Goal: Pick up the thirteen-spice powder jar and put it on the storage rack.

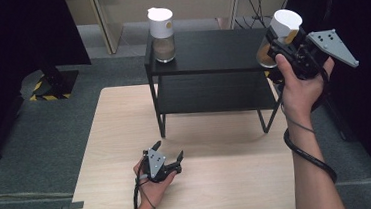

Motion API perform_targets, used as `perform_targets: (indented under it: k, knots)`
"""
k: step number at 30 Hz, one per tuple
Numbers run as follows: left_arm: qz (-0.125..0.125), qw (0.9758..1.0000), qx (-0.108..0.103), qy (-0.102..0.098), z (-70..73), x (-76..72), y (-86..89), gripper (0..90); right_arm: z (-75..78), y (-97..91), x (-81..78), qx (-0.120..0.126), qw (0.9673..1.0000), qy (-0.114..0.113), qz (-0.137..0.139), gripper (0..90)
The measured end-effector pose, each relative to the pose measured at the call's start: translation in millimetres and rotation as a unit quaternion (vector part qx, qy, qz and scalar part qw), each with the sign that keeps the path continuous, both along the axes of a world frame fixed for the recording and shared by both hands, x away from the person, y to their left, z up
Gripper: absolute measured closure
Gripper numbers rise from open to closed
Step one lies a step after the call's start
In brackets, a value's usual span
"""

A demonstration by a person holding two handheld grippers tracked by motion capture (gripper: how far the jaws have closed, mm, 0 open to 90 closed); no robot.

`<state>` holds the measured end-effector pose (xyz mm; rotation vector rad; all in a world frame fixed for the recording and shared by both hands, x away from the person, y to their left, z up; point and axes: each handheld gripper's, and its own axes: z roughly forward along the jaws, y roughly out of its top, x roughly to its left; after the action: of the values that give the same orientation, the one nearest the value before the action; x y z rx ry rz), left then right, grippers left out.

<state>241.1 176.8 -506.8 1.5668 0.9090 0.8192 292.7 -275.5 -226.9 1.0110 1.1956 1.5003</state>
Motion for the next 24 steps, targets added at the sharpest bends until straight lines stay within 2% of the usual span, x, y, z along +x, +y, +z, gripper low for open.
perform_targets:
  k: [11,24]
  knots:
    - [-0.001,1.0000,0.001,-0.001,-0.2,-0.2,0.3,11.9,8.4,6.0,20.5,-0.002,0.9997,0.015,-0.017,30.9]
    - [-0.002,1.0000,0.001,-0.001,-0.2,0.0,0.6,11.9,4.9,9.4,38.6,-0.020,0.9983,0.033,-0.043,30.9]
